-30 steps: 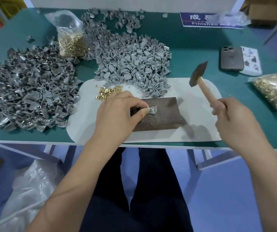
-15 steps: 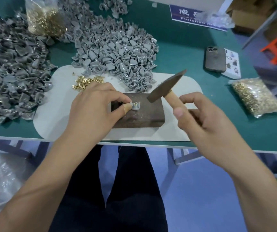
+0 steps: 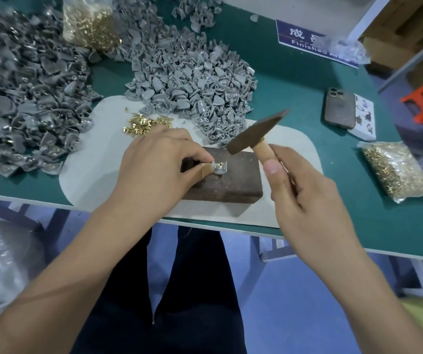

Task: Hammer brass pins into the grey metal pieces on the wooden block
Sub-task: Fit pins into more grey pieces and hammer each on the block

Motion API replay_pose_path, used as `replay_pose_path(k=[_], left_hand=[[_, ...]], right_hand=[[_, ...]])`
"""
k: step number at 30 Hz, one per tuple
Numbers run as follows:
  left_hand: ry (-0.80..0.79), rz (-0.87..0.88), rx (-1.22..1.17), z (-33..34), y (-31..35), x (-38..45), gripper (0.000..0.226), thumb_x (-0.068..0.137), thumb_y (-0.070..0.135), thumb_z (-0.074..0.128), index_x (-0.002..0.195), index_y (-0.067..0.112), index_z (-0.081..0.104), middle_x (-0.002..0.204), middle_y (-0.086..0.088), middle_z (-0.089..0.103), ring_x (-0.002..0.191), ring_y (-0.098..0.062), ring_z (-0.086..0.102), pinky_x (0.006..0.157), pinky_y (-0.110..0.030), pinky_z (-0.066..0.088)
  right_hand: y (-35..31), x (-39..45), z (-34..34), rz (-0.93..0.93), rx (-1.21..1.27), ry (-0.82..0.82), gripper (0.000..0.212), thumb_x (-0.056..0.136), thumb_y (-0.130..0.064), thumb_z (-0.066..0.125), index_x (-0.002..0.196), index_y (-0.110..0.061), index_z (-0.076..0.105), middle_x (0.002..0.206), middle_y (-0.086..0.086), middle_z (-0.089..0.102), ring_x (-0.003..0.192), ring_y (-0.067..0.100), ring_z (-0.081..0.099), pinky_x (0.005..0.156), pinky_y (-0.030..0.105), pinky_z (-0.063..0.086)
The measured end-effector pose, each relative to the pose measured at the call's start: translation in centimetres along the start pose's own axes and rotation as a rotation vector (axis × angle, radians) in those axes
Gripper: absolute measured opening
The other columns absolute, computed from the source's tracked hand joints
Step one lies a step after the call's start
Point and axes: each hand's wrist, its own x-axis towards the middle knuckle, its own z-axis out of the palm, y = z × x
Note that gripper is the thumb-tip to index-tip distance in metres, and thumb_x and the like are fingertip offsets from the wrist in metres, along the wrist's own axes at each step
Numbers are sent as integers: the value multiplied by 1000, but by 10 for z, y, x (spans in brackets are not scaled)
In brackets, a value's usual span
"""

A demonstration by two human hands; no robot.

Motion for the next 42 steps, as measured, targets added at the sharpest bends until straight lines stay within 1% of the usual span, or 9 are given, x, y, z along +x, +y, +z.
replay_pose_path(k=[4, 11, 16, 20, 24, 27, 31, 35, 42], left_hand=[[6, -2, 24, -1, -2, 1, 12, 83, 53, 70, 86, 43, 75, 80, 17, 61, 88, -11, 49, 65, -31, 32], [2, 2, 39, -2, -2, 2, 10, 82, 49, 74, 88, 41, 76, 81, 17, 62, 89, -12, 51, 66, -31, 35], [19, -8, 1, 0, -3, 1, 10, 83, 52, 71, 83, 43, 75, 79, 18, 62, 88, -13, 52, 65, -32, 41], [9, 0, 4, -1, -3, 2, 13, 81, 54, 71, 84, 42, 75, 80, 17, 62, 87, -13, 52, 66, -33, 42], [5, -11, -4, 0, -4, 2, 10, 82, 52, 72, 84, 43, 75, 81, 18, 63, 89, -12, 52, 68, -35, 44], [9, -19, -4, 0, -3, 1, 10, 82, 51, 74, 86, 41, 75, 81, 17, 63, 90, -12, 51, 69, -35, 44], [-11, -15, -9, -2, -1, 3, 8, 83, 49, 74, 86, 42, 75, 81, 17, 63, 90, -11, 51, 71, -36, 45], [-22, -3, -10, -3, -1, 2, 9, 84, 48, 75, 86, 40, 75, 81, 15, 61, 91, -13, 51, 68, -39, 48], [-11, -9, 3, -2, -2, 0, 9, 84, 48, 75, 88, 40, 76, 81, 16, 61, 93, -12, 51, 67, -38, 47]], right_hand=[[4, 0, 3, 30, -83, -72, 25, 104, -56, 32, 108, -47, 55, 70, -14, 54, 61, 17, 47, 58, 40, 45], [-8, 2, 2, 10, -198, -53, 38, 102, -60, 28, 130, -49, 51, 63, -14, 53, 65, 20, 51, 65, 42, 51], [-13, 3, -3, 12, -183, 114, 37, 103, -61, 30, 132, -51, 50, 67, -20, 54, 71, 17, 51, 63, 34, 48], [-13, 0, -2, -9, -324, -48, 36, 102, -61, 26, 128, -51, 49, 63, -15, 52, 69, 25, 55, 64, 40, 51], [-11, -4, 1, 53, -168, 102, 35, 104, -60, 32, 130, -49, 52, 67, -20, 55, 68, 17, 50, 62, 34, 49], [-9, -6, 5, 26, -225, -24, 31, 104, -59, 34, 127, -51, 52, 66, -21, 54, 64, 18, 49, 63, 41, 52], [-5, -1, 0, 38, -77, 157, 28, 106, -55, 38, 122, -45, 59, 70, -22, 53, 61, 15, 46, 57, 39, 46], [-8, -1, 3, 32, -216, -5, 27, 101, -62, 33, 115, -51, 54, 70, -24, 54, 61, 18, 48, 57, 36, 45], [-11, -4, 3, 22, -204, -7, 26, 102, -60, 37, 123, -58, 52, 68, -26, 55, 62, 15, 47, 61, 34, 48]])
